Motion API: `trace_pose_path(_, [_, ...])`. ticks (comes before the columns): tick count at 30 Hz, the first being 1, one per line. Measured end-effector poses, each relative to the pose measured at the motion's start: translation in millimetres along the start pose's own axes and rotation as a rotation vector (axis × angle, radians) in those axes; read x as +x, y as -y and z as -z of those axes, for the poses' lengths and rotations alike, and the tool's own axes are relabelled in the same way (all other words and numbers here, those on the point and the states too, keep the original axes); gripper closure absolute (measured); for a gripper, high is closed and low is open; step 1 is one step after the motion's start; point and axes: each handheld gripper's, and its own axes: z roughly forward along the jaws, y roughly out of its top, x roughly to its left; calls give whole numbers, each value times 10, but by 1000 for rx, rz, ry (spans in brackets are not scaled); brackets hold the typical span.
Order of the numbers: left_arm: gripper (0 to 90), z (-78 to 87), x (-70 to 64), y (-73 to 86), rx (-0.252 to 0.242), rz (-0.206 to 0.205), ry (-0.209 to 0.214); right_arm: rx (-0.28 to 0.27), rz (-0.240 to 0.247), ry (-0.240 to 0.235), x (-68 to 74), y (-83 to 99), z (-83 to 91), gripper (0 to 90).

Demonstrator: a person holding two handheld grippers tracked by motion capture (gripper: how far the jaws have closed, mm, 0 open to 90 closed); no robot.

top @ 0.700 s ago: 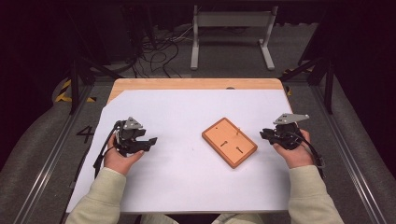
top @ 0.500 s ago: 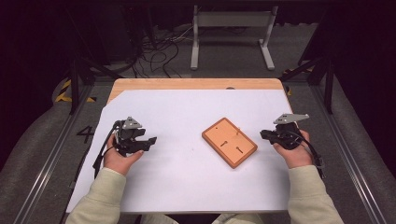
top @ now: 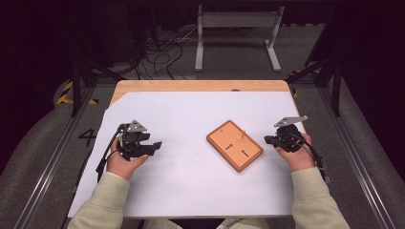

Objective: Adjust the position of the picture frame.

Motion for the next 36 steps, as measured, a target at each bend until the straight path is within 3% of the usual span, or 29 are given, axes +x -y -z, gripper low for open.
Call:
trace_pose_path(7, [396,-3,19,33,8,7,-3,60,34,23,18,-1,-142,898])
trace_pose_path(16, [388,-26,11,29,18,9,6,113,78,-27,37,16,-260,899])
trace_pose_path(28, [381,-71,15,27,29,5,15,116,131,-59,49,16,-277,900])
trace_pose_path(36, [379,-79,20,28,35,10,23,171,207,-115,219,-17,-254,900])
